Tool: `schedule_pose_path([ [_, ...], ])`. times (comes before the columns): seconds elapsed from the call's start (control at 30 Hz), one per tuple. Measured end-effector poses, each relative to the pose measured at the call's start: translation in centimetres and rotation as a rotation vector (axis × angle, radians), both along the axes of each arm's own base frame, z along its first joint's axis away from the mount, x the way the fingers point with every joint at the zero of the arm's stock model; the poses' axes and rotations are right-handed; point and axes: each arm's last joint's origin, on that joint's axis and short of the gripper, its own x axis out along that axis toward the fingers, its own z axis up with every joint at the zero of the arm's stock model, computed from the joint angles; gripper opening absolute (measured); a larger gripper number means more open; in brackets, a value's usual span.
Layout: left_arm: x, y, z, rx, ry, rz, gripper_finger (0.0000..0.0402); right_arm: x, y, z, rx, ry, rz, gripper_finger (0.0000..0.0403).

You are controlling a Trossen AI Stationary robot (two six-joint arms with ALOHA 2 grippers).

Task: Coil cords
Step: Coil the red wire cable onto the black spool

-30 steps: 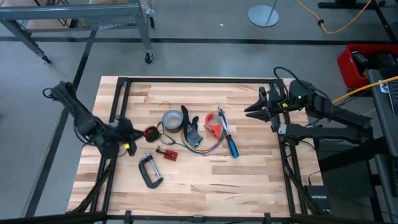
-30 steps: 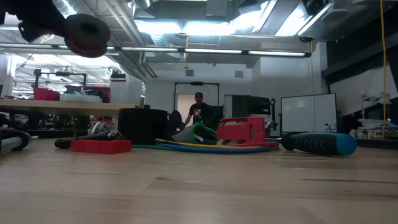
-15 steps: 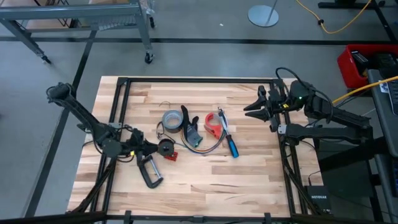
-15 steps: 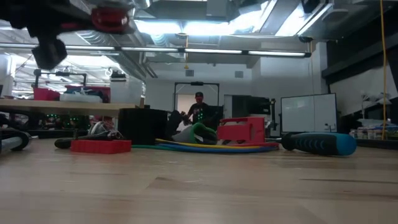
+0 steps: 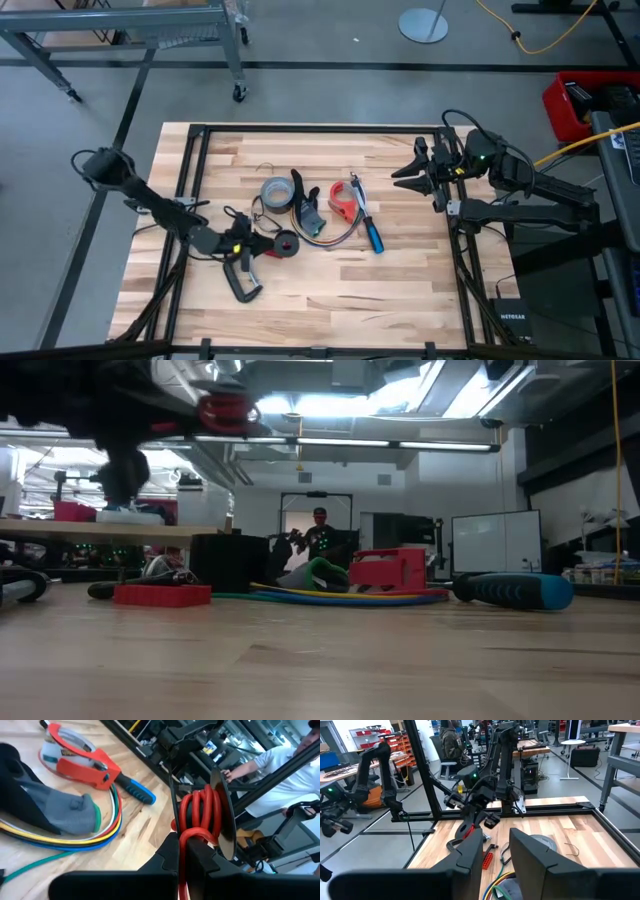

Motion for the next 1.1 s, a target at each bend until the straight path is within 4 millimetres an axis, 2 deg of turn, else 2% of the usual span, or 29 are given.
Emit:
schedule_pose_path([
  [0.33, 2.2, 0.2, -1.8, -0.116, 0.069, -0.090, 0.0000, 0.0, 0.0, 0.0, 0.000, 0.001, 0.001, 0.0099],
  [0.5, 2.4, -0.1, -2.0, -0.245, 0.096, -0.134, 0.0000, 0.0, 0.0, 0.0, 0.000, 0.002, 0.001, 0.0099],
  [0.8, 2.0, 0.0, -3.5, -0.484, 0.251, -0.057, 0.0000, 0.0, 0.0, 0.0, 0.000, 0.002, 0.001, 0.0099],
  [0.97, 2.0, -0.1, -3.4, -0.528, 0.265, -0.055, 0.0000, 0.0, 0.0, 0.0, -0.007, 0.000, 0.002, 0.0099],
  [1.1, 2.8, -0.5, -2.7, -0.522, 0.276, -0.059, 0.0000, 0.0, 0.0, 0.0, -0.025, -0.003, 0.003, 0.0099],
])
